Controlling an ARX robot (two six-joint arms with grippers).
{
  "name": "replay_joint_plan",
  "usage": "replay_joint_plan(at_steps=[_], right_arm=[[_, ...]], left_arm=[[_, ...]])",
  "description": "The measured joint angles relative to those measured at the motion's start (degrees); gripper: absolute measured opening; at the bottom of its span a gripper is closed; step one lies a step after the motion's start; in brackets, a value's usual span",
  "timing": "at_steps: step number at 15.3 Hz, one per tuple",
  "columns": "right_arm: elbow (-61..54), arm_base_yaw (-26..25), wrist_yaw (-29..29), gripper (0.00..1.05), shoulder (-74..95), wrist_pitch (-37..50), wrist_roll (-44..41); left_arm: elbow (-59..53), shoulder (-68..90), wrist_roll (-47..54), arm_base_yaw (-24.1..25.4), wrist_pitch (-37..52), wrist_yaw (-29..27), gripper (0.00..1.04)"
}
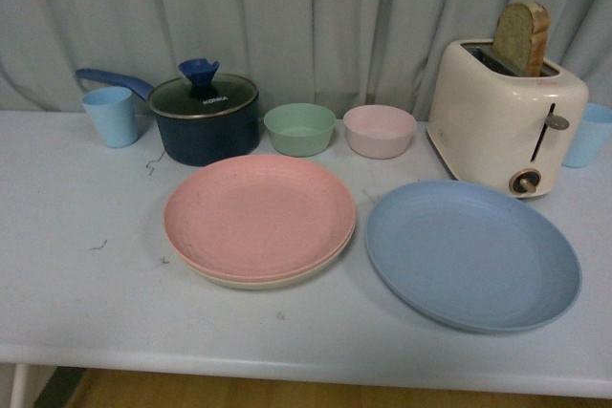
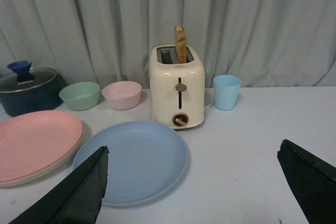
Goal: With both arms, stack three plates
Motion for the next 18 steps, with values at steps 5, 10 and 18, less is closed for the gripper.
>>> replay_joint_plan(at_steps=[5,10,18], right_arm=[[0.00,0.00,0.00,0.98,0.00,0.00,0.00],[0.00,0.00,0.00,0.98,0.00,0.00,0.00],[0.00,0.00,0.00,0.98,0.00,0.00,0.00]], left_arm=[[0.00,-0.02,-0.02,0.00,0.00,-0.02,0.15],[0.00,0.00,-0.02,0.00,0.00,-0.02,0.89],[0.00,0.00,0.02,0.00,0.00,-0.02,0.98]])
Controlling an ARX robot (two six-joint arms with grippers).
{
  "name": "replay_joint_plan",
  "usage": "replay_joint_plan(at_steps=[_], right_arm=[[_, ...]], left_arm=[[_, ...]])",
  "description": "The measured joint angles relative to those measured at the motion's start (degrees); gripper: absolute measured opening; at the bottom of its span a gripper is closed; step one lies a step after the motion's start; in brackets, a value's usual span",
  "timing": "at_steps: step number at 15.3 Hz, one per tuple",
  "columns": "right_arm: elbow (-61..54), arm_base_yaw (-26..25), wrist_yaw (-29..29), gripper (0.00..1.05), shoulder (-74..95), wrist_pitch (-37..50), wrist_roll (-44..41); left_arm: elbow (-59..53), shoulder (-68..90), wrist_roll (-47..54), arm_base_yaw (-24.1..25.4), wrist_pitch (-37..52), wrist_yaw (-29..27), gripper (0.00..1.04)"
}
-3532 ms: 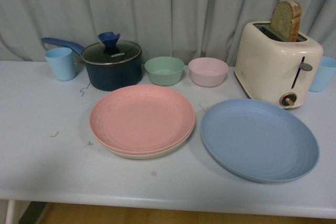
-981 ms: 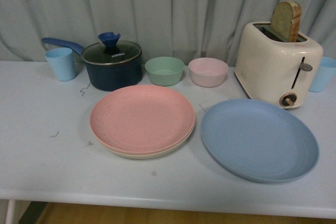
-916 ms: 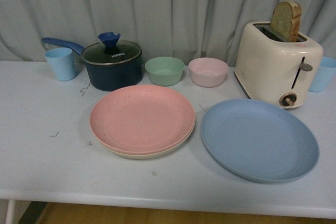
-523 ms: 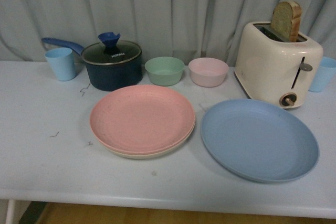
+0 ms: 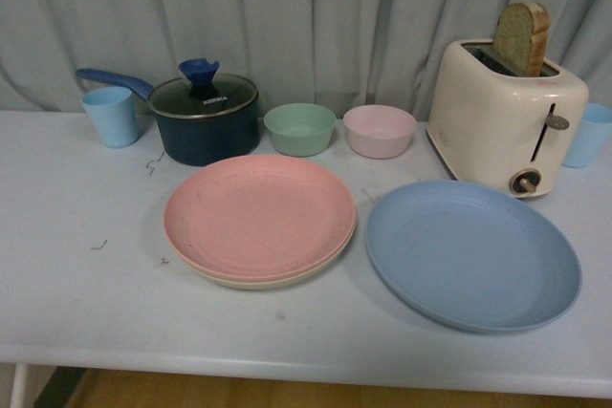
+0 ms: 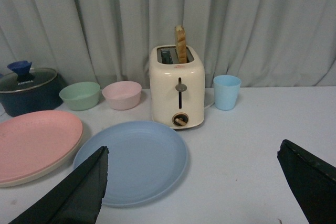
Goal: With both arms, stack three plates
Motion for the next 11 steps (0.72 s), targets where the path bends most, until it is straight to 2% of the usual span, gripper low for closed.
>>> replay_joint_plan(at_steps=[2,3,4,5,6,8,9,11], right_arm=[[0.00,0.00,0.00,0.98,0.00,0.00,0.00],[-0.07,-3.93,-9.77,0.98,2.10,6.27,1.68],[-0.04,-10.62,-20.59,0.98,7.17,13.60,4.57],[0.00,-14.08,-29.14,0.98,15.78,22.01,6.49],[0.07,-16.33,-32.41,0.98,22.43,28.59,7.48],[4.20,-24.65,-33.00,0.98,42.01,46.29,9.94],[9.05,-28.15,-30.86,0.98,52.15,53.44,10.60],[16.81,-30.95,-24.41,0.98,67.17,56.59,10.78]], left_arm=[[-0.02,0.00,0.00,0.00,0.00,0.00,0.98],[0.00,0.00,0.00,0.00,0.00,-0.02,0.98],[0.00,-0.02,0.00,0.00,0.00,0.00,0.98],[0.00,0.00,0.00,0.00,-0.02,0.02,0.98],[0.00,0.00,0.00,0.00,-0.02,-0.02,0.98],[0.00,0.00,0.00,0.00,-0.02,0.00,0.98],[0.00,0.00,0.00,0.00,0.00,0.00,0.98],[-0.02,-0.02,0.00,0.00,-0.02,0.00,0.98]])
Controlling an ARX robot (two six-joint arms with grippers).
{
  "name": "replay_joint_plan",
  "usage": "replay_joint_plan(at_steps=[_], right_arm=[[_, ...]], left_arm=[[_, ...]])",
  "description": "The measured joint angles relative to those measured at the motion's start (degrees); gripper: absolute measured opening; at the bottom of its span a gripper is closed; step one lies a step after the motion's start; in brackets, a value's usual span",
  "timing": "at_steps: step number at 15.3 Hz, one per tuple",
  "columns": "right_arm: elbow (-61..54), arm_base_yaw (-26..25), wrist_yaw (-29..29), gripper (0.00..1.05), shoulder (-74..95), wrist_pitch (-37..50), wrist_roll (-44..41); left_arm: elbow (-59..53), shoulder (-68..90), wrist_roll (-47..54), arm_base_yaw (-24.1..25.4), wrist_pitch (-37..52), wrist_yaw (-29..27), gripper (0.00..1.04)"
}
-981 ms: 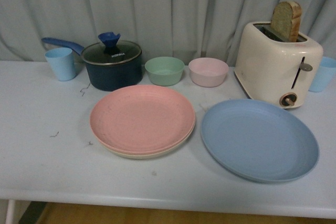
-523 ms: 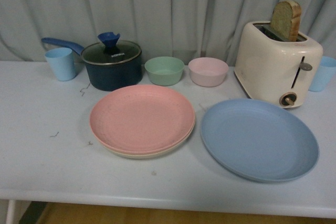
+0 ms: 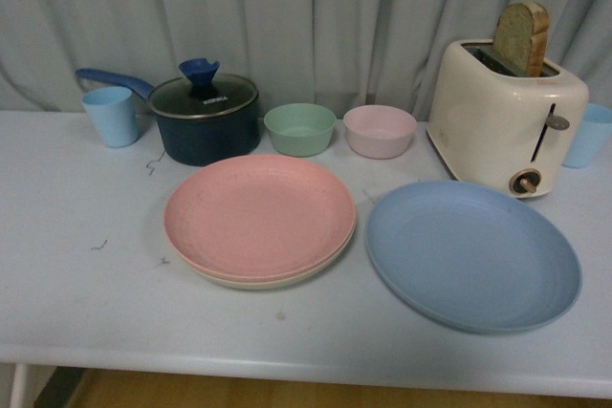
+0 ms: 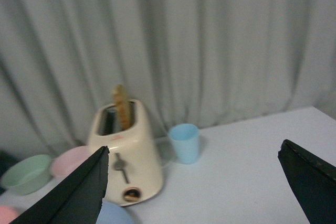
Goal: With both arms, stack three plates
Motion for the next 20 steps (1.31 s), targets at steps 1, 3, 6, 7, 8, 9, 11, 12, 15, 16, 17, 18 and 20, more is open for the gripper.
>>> replay_joint_plan(at_steps=[1,3,6,7,8,9,11,12,15,16,17,18,20], right_arm=[[1.77,-0.35,2.05,0.98,3.80,-0.46,-0.02],[6.99,-0.07,7.41,0.98,13.81,-5.20,0.04],[20.94,10.45,10.58,0.98,30.05,-19.56,0.02],[24.26,14.56,10.84,0.98,32.24,-24.30,0.04],[27.61,18.56,12.72,0.98,35.26,-29.03,-0.07],[30.32,20.74,14.05,0.98,38.69,-32.76,-0.28],[34.69,22.36,15.65,0.98,45.94,-38.10,-0.17],[35.85,22.36,15.61,0.98,48.00,-39.10,0.24],[38.36,23.23,13.38,0.98,51.63,-40.15,2.10],[38.86,24.00,12.74,0.98,52.22,-39.82,2.49],[39.15,24.72,12.81,0.98,52.54,-39.36,2.64],[40.04,25.42,12.92,0.98,53.40,-39.26,2.64],[41.27,25.79,15.69,0.98,56.00,-40.44,2.58]], left_arm=[[0.02,0.02,0.00,0.00,0.02,0.00,0.98],[0.02,0.02,0.00,0.00,0.02,0.00,0.98],[0.00,0.02,0.00,0.00,0.02,0.00,0.98],[0.02,0.02,0.00,0.00,0.02,0.00,0.98],[0.00,0.02,0.00,0.00,0.02,0.00,0.98],[0.00,0.02,0.00,0.00,0.02,0.00,0.98],[0.02,0.00,0.00,0.00,0.02,0.00,0.98],[0.02,0.02,0.00,0.00,0.00,0.00,0.98],[0.00,0.02,0.00,0.00,0.02,-0.02,0.98],[0.02,0.02,0.00,0.00,0.00,0.02,0.98],[0.02,0.02,0.00,0.00,0.00,0.00,0.98],[0.02,0.02,0.00,0.00,0.00,0.00,0.98],[0.00,0.00,0.00,0.00,0.00,0.00,0.98]])
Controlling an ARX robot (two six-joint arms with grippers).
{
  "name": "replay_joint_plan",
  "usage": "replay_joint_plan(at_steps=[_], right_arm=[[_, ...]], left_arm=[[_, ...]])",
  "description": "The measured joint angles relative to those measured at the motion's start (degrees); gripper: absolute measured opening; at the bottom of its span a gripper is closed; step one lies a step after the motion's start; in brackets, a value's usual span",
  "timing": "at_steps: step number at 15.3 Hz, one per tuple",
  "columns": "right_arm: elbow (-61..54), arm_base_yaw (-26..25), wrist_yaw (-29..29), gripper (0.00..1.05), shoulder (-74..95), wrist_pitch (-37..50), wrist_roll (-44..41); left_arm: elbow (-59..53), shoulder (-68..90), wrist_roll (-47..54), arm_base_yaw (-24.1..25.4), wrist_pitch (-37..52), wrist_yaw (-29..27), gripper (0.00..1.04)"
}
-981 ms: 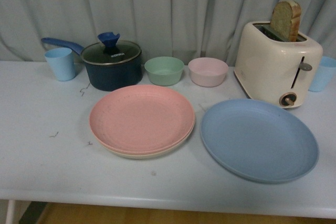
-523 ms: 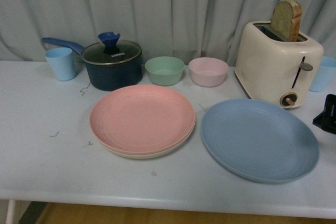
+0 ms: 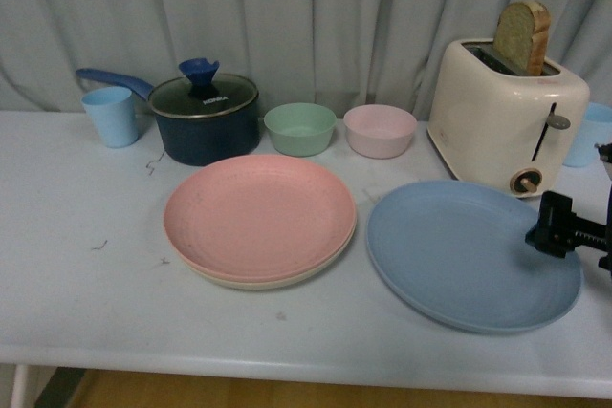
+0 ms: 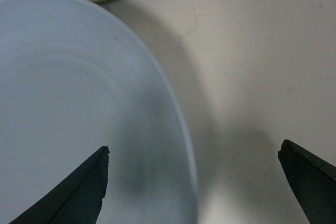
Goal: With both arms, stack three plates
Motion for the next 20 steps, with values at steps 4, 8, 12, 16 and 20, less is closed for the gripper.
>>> replay_joint_plan(at_steps=[4,8,12,16,20], right_arm=[[-0.61,1.09,2.89,0.84,0.59,0.28,-0.63],[-3.15,1.57,2.38,0.31,0.57,3.30,-0.11],[-3.10,-0.22,-0.77,0.03,-0.20,4.13,2.23],[-3.98,-0.72,-1.38,0.03,-2.62,4.02,2.36],[-8.11,-3.32,-2.78,0.03,-7.39,5.35,1.77]], left_arm=[[0.02,0.02,0.00,0.00,0.02,0.00,0.98],[0.00,0.00,0.00,0.00,0.00,0.00,0.98],[0.00,0.02,0.00,0.00,0.00,0.00,0.98],[0.00,0.02,0.00,0.00,0.00,0.00,0.98],[0.00,0.02,0.00,0.00,0.00,0.02,0.98]])
